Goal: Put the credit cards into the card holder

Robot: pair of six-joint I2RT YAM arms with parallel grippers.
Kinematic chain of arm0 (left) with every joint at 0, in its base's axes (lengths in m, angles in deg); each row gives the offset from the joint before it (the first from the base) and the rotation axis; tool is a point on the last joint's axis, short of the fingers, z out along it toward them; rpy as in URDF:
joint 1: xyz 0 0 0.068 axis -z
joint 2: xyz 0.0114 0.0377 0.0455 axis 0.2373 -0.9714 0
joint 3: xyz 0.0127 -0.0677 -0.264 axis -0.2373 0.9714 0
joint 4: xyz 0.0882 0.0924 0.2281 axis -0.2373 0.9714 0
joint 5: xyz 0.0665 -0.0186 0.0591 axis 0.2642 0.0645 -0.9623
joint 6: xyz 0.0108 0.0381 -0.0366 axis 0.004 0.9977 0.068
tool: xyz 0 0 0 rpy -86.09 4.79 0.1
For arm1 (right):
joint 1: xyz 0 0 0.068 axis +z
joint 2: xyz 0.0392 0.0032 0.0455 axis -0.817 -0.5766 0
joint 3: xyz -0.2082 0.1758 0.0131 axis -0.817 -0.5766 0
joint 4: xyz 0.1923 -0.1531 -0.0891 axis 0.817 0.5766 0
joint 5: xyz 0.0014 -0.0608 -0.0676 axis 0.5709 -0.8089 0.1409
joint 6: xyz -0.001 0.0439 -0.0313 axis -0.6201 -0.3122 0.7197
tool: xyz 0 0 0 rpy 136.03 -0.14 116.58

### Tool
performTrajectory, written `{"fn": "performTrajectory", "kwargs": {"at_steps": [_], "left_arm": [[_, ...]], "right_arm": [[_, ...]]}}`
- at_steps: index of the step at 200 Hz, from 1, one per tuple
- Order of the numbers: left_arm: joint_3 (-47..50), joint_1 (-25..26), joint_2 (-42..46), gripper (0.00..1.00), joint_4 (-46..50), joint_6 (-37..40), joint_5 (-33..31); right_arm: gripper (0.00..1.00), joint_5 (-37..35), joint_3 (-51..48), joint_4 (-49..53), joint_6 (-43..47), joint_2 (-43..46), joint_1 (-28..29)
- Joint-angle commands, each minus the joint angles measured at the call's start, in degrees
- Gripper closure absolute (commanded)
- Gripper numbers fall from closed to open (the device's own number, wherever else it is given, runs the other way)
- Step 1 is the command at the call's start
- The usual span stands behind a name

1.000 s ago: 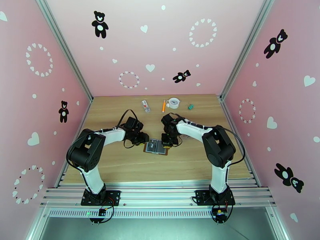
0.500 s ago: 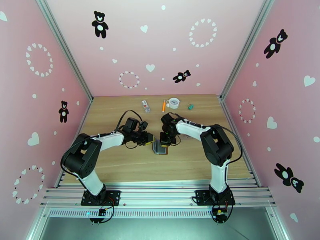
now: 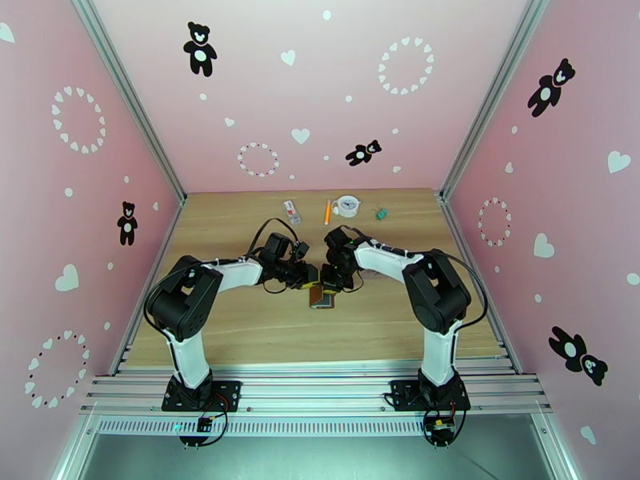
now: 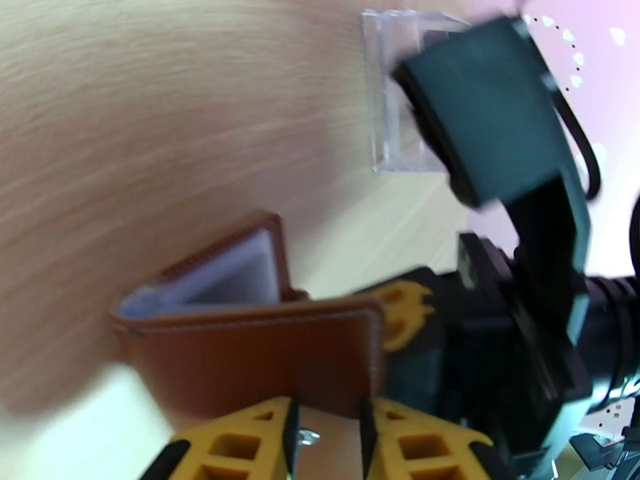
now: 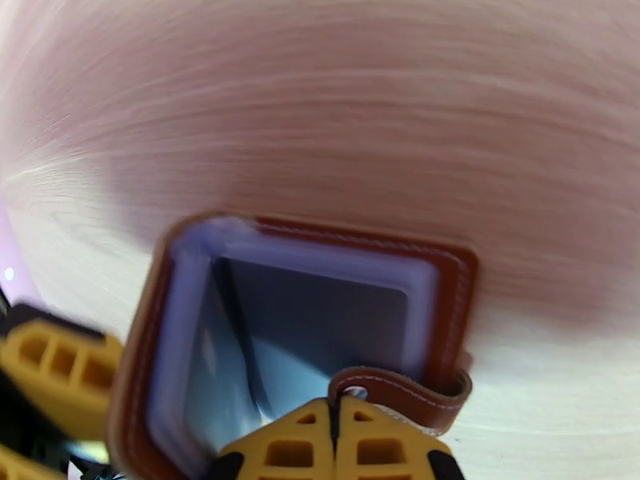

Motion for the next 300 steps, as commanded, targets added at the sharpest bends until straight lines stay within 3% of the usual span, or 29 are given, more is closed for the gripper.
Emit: {"fn": "performTrajectory", "kwargs": {"at_steps": [1,81,130,184,236,300], "left_arm": [[-2.1,1.8,-3.6,0.73,1.1,-0.1,-1.2],[-6.7,3.1,-7.9,0.74,7.0,1.8,-5.4],[-6.1,3.2,-6.1,0.74,7.0,1.0,-6.5],[-0.1,2.4,1.2,0.74,7.8,1.6,-9.0],[5.8,-4.2,11.1,0.74,12.5,2.9,-10.2],[5.0,-3.9,9.5,0.75,13.1,3.9,-8.1]], "right_arm": [[1.00,-0.1,-2.1,0.7,-0.2,3.8,-1.0],[1.00,0.7,-5.1,3.7,2.7,8.7,-4.5],[1.00,5.2,-2.4,1.8,3.7,5.4,-4.4],[1.00,7.6,6.1,1.7,3.2,-2.0,0.7],[1.00,8.3,10.5,-0.8,0.3,-6.3,5.2],[1.00,6.8,10.0,0.2,1.1,-6.1,6.2]]}}
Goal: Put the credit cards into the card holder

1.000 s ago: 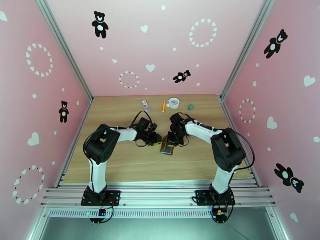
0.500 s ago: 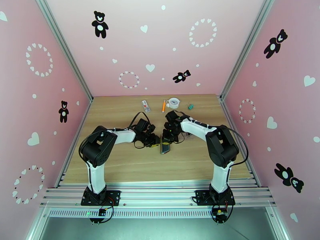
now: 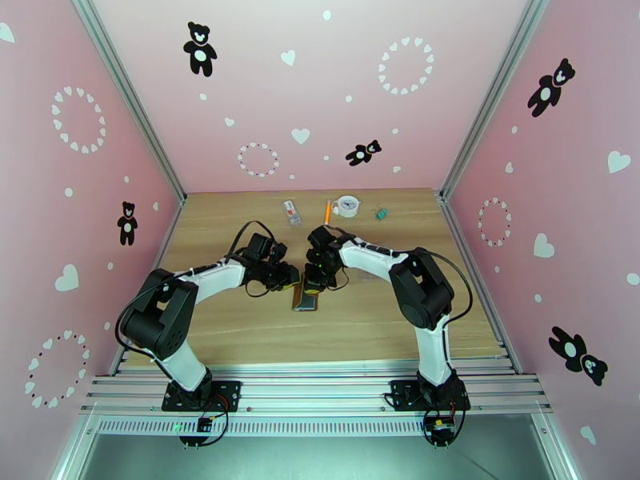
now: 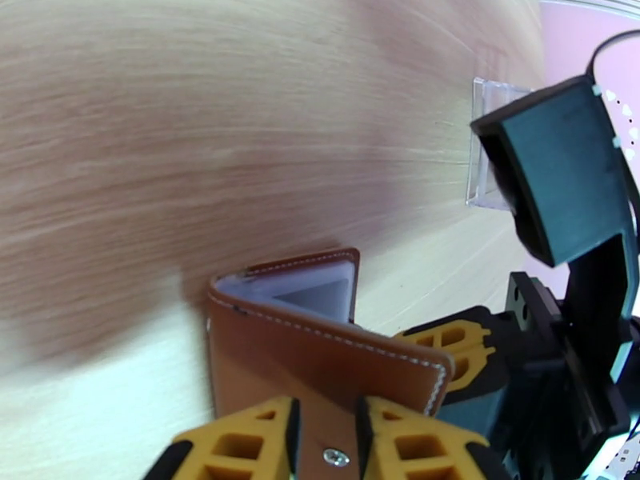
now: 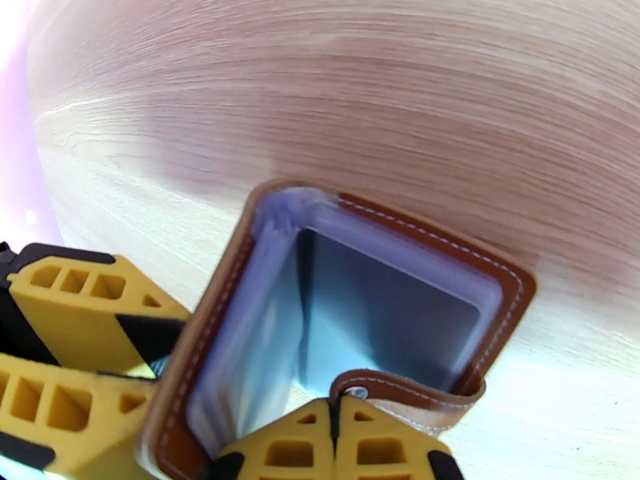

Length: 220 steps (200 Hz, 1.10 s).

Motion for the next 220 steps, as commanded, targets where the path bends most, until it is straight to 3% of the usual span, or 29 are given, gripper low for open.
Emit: {"fn": "performTrajectory", "kwargs": {"at_steps": [1,140,178,220], "left_arm": [[-0.5,1.3,-1.7,0.75,0.2,1.1,2.4],[-10.7,5.8,-10.4,0.78,13.0,7.7,-5.1],[-12.1,5.8,-12.7,0.78,13.3,6.8,-6.2],[-11.9,6.0,-13.4,0.79,12.1,5.0,-6.7]], "right_arm": [[1.00,0.1,0.2,-0.5,0.3,0.1,0.5],[1.00,-5.4,-3.7,8.8,4.0,9.3,-4.2],[1.00,-0.4,-5.4,5.9,4.9,10.1,-4.5],[1.00,2.8,-3.6,4.1,4.7,5.2,-3.8]]}}
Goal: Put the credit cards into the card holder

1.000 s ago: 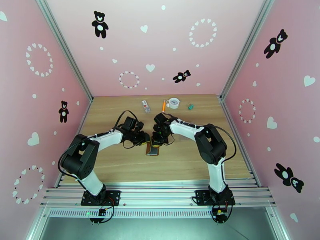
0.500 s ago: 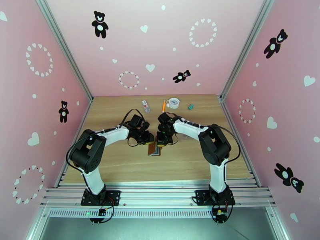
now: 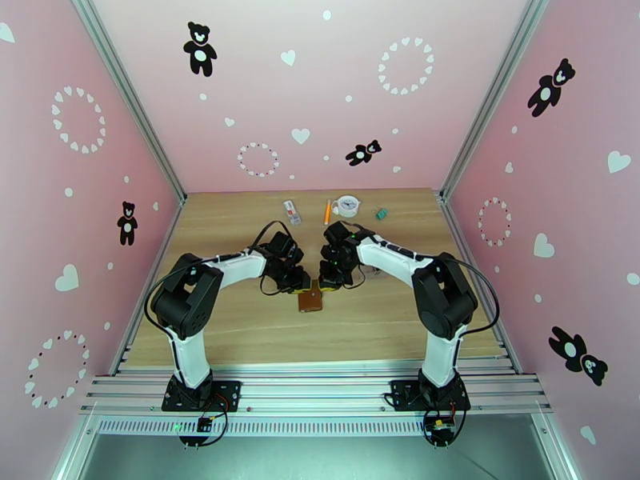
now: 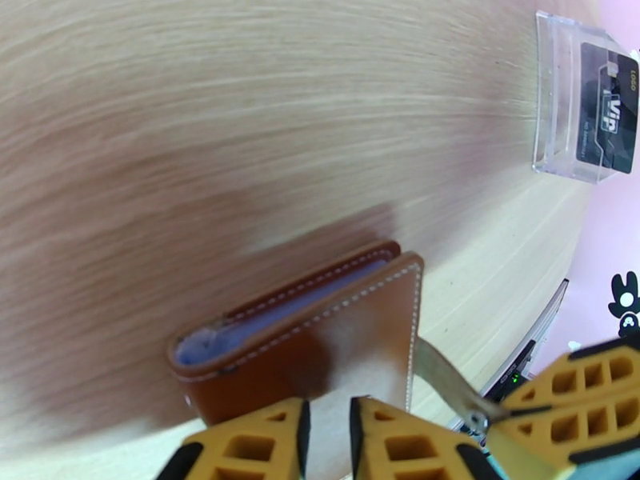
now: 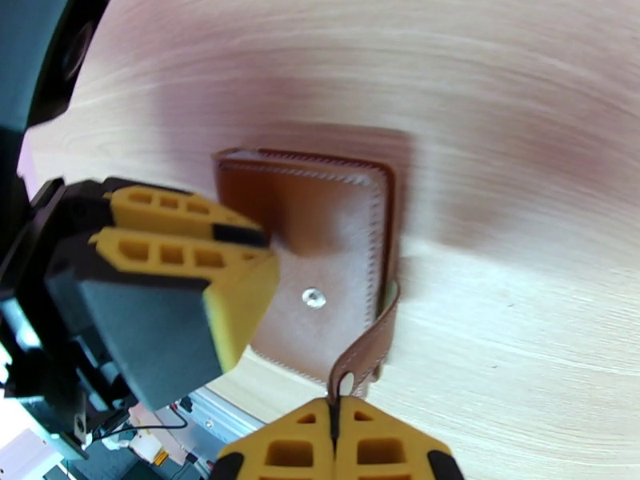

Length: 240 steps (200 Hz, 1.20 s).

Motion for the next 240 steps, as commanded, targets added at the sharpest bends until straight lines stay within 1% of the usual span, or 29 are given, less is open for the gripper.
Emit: {"fn": "performTrajectory", "kwargs": {"at_steps": [1,40,78,151,240], "left_arm": [[-0.1,0.4,-2.2,0.79,0.8,-1.0,-3.5],[1.5,0.3,-1.3,0.80,-1.2,-2.8,-3.7],[3.4,0.4,-1.1,0.83,-3.4,-4.3,-3.1],[5.3,0.5,-1.2,0.84,-5.3,-5.6,-3.3],[5.5,0.7,-1.5,0.85,-5.1,-5.4,-3.6]], "right_arm": [[1.00,3.7,1.3,-1.2,0.6,-2.9,0.6],[1.00,4.2,3.6,-1.2,1.1,-7.0,0.8],[1.00,4.6,3.9,-1.5,1.5,-8.2,0.8],[1.00,5.1,3.8,-1.6,2.1,-9.1,1.0],[1.00,5.5,4.4,-2.9,0.7,-11.4,0.9]]}}
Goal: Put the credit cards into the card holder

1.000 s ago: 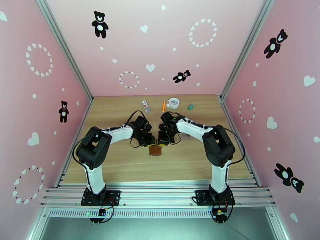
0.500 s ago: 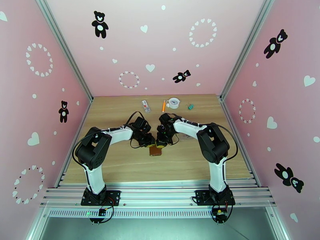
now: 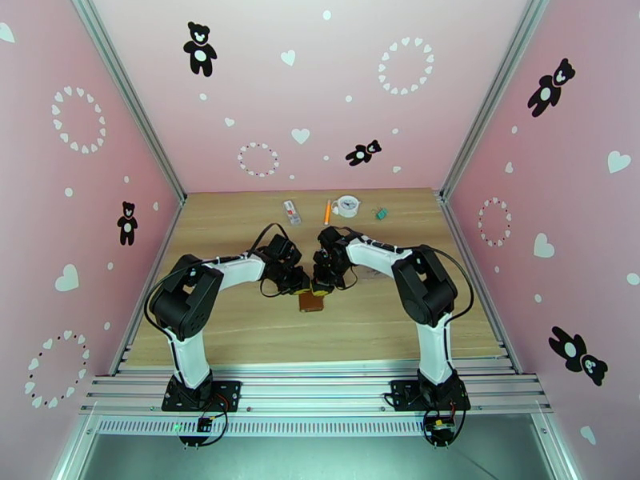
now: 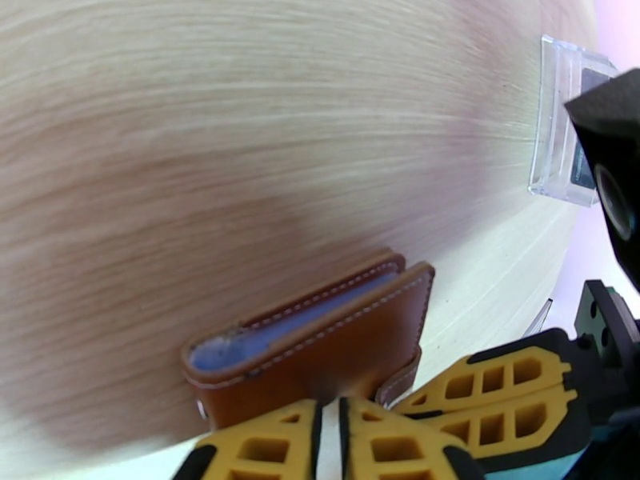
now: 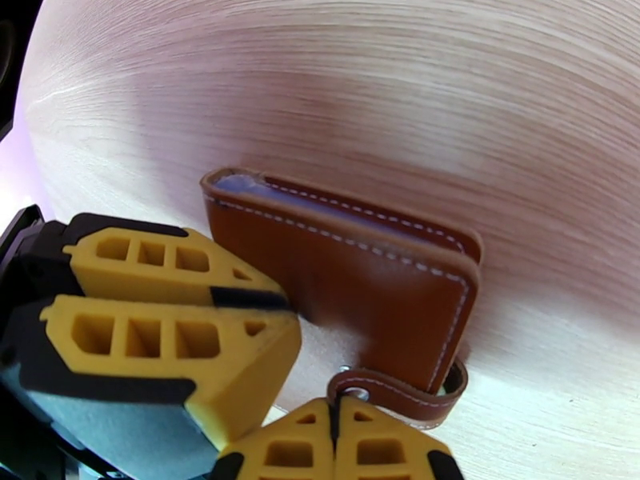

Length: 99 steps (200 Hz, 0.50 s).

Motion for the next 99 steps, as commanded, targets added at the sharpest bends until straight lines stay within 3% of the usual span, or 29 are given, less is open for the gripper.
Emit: {"fn": "performTrajectory", "kwargs": {"at_steps": [1,99], "left_arm": [[1.9,0.6,-2.1,0.85,0.9,-0.4,-3.7],[2.0,0.6,-2.8,0.85,0.4,-0.1,-3.3]], "right_arm": [[1.00,0.8,1.6,-0.9,-0.7,-3.0,0.5],[1.00,1.2,4.4,0.5,-0.7,-7.2,1.7]]}}
